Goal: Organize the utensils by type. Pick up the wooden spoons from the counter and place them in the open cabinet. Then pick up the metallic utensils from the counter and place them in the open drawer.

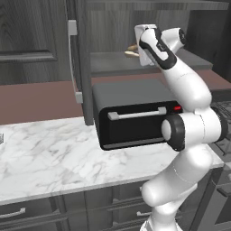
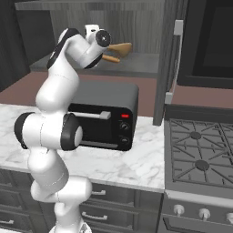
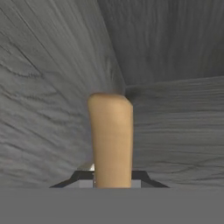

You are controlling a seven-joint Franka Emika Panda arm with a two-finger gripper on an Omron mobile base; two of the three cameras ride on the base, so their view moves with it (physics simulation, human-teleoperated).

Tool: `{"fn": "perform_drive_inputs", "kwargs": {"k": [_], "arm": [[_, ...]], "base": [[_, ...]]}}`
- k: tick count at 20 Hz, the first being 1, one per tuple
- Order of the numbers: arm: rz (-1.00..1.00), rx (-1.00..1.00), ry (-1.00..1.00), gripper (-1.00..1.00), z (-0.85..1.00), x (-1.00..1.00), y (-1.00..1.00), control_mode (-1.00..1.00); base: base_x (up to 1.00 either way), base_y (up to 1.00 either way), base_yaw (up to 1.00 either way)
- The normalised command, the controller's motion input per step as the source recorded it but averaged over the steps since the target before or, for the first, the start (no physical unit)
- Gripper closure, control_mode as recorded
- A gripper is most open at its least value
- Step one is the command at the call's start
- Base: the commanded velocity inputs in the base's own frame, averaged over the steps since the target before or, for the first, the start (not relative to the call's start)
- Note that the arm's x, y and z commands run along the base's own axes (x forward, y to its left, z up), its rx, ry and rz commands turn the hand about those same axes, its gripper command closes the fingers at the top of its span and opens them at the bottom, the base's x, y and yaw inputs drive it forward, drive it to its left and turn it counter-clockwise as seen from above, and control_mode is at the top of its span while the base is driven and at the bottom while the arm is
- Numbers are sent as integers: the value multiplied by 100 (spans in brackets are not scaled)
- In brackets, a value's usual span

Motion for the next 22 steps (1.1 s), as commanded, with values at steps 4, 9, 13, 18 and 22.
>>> {"fn": "perform_drive_inputs", "kwargs": {"k": [4,9,13,18,22], "arm": [[4,0,-6,100,-22,24,0,-100],[3,0,-3,-100,-27,23,-1,-100],[1,0,0,-100,-31,22,-5,-100],[0,0,0,-100,-37,18,-15,-100],[0,0,0,-100,-31,12,-20,-100]], "base": [[0,0,0],[0,0,0],[0,0,0],[0,0,0],[0,0,0]]}}
